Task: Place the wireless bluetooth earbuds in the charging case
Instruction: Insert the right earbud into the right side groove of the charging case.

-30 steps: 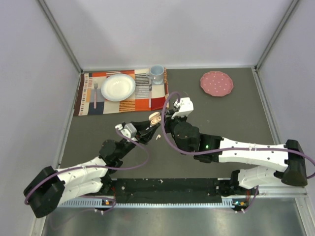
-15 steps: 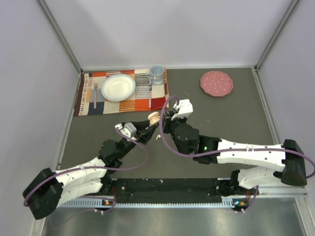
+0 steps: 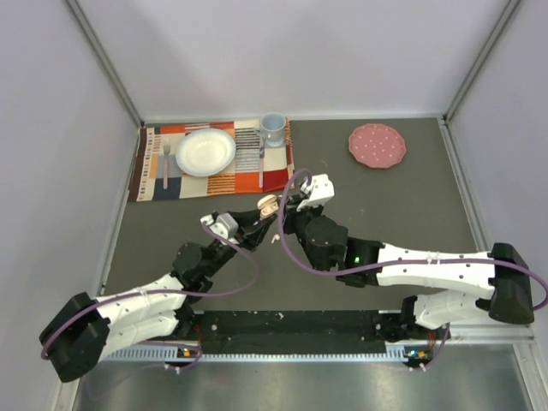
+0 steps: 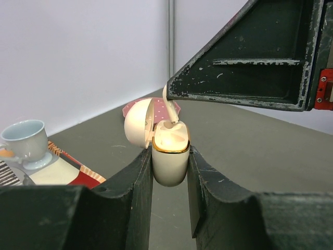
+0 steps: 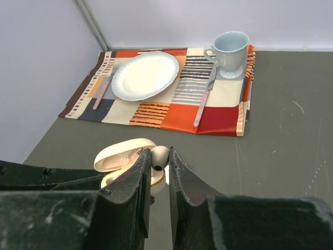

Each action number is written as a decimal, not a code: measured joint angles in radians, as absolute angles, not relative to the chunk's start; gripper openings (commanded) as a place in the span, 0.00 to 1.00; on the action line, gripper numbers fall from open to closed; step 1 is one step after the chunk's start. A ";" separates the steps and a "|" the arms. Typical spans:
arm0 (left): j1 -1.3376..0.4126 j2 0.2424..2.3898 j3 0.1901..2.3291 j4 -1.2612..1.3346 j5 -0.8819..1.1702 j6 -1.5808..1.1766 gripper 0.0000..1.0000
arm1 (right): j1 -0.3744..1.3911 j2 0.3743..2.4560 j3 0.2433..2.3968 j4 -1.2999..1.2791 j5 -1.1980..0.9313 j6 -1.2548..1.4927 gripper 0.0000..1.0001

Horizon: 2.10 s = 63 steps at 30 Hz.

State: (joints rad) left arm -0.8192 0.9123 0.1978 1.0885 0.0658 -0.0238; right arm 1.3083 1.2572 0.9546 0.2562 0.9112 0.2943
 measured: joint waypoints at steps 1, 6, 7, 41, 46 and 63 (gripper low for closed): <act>-0.819 0.912 0.198 1.087 0.066 -0.025 0.00 | 1.308 1.257 0.953 0.259 0.911 0.291 0.00; -0.819 0.912 0.198 1.079 0.066 -0.028 0.00 | 1.309 1.258 0.944 0.268 0.920 0.280 0.00; -0.819 0.910 0.198 1.076 0.066 -0.029 0.00 | 1.309 1.258 0.943 0.270 0.926 0.277 0.00; -0.819 0.897 0.198 1.049 0.064 -0.043 0.00 | 1.309 1.275 0.915 0.338 0.931 0.255 0.00; -0.819 0.897 0.198 1.041 0.058 -0.046 0.00 | 1.309 1.281 0.910 0.352 0.931 0.244 0.00; -0.820 0.897 0.198 1.022 0.031 -0.051 0.00 | 1.318 1.288 0.903 0.358 0.931 0.242 0.00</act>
